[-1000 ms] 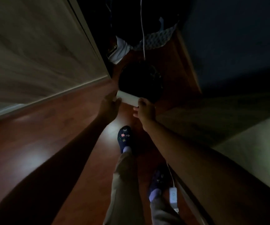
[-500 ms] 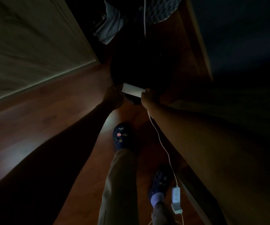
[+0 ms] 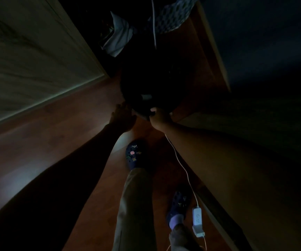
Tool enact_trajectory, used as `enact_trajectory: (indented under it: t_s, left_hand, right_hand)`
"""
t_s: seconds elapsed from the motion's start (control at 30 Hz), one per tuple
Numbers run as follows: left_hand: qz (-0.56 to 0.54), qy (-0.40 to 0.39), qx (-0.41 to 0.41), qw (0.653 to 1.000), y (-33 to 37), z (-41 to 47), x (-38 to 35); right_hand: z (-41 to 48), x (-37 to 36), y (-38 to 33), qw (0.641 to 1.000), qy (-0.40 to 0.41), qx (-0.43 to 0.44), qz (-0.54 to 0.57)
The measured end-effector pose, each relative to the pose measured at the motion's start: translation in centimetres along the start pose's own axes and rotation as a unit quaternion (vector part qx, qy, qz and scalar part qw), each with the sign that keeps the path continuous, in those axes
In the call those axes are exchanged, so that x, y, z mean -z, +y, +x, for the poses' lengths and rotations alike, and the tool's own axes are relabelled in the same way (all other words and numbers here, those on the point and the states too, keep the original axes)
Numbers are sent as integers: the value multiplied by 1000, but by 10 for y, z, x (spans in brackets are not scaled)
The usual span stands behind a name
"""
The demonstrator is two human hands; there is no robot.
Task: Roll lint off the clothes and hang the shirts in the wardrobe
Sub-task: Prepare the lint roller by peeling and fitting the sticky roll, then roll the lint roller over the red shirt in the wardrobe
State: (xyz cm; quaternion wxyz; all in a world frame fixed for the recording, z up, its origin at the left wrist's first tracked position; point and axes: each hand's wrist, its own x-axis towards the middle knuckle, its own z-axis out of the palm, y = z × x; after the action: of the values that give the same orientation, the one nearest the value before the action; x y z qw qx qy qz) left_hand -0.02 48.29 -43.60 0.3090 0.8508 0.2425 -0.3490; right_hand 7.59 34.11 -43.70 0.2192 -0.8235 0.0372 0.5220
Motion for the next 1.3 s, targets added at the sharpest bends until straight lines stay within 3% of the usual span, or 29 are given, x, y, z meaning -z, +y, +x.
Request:
enact_trajectory:
  t_s: [0.3,0.47,0.7,0.83,0.97,1.07,1.2,1.3]
  left_hand:
    - [-90,161,-103,977,81,-126,116]
    - [-65,190,-177,964,169,-203,166]
    - [-2,210,-312,927,326,-298,147]
    - [54,175,-378,908,407,-322,100]
    - [122,140,-440,879,466,-331,51]
    - [194,127,-479,847,490,-315,23]
    - [296,138,-449,832,507,-295,5]
    - [353,182,-378,836,508,-293,-2]
  right_hand:
    - [-155,90,-75,981,120,149,27]
    - [-271,183,-74,945,216,244,42]
    - [-416,276,50,883,365,286,73]
    - [-454,292,140,871,421,237,88]
    - [-471,307,213,894,398,157,133]
    - [-473,306,257,874,449,156,101]
    - [-459,295,290,832,522,165,88]
    - [-440,286,300,848,497,158,97]
